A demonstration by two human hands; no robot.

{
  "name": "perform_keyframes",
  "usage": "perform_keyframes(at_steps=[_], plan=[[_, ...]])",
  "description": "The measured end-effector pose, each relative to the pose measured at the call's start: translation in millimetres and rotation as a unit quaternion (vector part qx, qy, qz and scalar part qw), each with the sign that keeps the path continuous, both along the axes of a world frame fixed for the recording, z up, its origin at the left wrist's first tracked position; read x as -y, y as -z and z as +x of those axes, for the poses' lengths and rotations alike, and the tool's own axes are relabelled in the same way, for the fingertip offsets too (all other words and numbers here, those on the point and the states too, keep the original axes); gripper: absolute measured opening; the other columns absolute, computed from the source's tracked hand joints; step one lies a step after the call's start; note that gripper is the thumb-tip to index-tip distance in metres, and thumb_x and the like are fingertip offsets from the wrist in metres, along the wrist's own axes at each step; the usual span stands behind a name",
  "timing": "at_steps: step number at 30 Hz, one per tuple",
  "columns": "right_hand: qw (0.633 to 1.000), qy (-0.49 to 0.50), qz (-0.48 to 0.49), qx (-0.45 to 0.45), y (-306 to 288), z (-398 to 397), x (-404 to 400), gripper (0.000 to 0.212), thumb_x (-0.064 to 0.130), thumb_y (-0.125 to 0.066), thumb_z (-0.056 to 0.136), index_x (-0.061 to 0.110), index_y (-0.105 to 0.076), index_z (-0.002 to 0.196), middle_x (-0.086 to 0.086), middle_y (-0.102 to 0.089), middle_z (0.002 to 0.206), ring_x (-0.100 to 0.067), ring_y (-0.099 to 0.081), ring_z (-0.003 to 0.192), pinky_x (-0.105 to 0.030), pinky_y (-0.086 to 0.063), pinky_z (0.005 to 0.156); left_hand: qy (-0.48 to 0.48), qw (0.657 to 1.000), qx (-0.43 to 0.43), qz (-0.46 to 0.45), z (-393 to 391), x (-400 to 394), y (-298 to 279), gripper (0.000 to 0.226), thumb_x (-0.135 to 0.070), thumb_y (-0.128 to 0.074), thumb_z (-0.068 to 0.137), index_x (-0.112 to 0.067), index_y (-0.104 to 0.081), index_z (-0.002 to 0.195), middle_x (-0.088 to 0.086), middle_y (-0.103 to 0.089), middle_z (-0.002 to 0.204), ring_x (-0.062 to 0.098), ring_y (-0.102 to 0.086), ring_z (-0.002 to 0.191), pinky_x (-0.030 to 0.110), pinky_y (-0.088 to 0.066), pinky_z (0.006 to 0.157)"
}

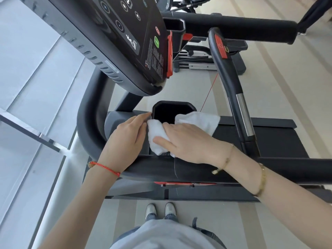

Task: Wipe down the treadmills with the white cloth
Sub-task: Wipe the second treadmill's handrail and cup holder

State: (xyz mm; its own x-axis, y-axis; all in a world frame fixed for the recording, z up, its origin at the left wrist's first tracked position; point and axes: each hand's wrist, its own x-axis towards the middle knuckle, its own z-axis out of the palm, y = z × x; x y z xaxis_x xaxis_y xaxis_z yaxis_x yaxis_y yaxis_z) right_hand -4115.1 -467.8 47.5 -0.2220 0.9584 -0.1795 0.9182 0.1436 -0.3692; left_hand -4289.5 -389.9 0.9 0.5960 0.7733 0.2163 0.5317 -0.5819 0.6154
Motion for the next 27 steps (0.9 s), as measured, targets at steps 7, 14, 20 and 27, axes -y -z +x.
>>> perform_keyframes(at_steps=[7,14,20,27], plan=[[0.995,-0.073,0.063,0.006,1.9,41.7,27.0,0.042,0.048,-0.035,0.099,0.011,-0.055,0.102,-0.001,-0.058,0.095,-0.018,-0.052,0.092,-0.031,-0.038,0.082,-0.006,1.000,-0.009,-0.022,-2.6,2.9,-0.7,0.037,-0.020,-0.044,0.100,-0.024,-0.053,0.136,-0.003,-0.066,0.120,0.022,-0.063,0.106,0.044,-0.052,0.091],[0.990,-0.050,0.110,0.073,4.6,34.0,19.7,0.044,0.049,-0.032,0.099,0.012,-0.050,0.083,0.003,-0.053,0.076,-0.019,-0.050,0.076,-0.029,-0.030,0.069,-0.005,1.000,-0.005,-0.024,-3.1,3.1,-2.0,0.037,-0.020,-0.042,0.101,-0.023,-0.052,0.137,-0.004,-0.064,0.124,0.020,-0.061,0.111,0.043,-0.051,0.094],[0.976,0.103,0.141,0.130,18.6,-20.1,9.1,0.037,0.046,-0.030,0.101,0.017,-0.037,0.079,0.004,-0.044,0.068,-0.019,-0.043,0.060,-0.030,-0.021,0.057,0.015,0.997,0.043,-0.055,0.5,-3.8,-10.5,0.036,-0.014,-0.042,0.102,-0.018,-0.055,0.135,-0.008,-0.066,0.117,0.005,-0.062,0.105,0.013,-0.044,0.093],[0.960,0.247,0.128,0.035,28.2,-46.9,-35.3,0.051,0.045,-0.012,0.097,0.009,-0.047,0.096,0.003,-0.059,0.068,-0.019,-0.060,0.063,-0.030,-0.041,0.062,-0.019,0.995,0.075,-0.060,1.1,-10.4,-15.1,0.034,-0.013,-0.042,0.102,-0.014,-0.059,0.132,-0.014,-0.062,0.086,-0.017,-0.052,0.082,-0.002,-0.033,0.076]])
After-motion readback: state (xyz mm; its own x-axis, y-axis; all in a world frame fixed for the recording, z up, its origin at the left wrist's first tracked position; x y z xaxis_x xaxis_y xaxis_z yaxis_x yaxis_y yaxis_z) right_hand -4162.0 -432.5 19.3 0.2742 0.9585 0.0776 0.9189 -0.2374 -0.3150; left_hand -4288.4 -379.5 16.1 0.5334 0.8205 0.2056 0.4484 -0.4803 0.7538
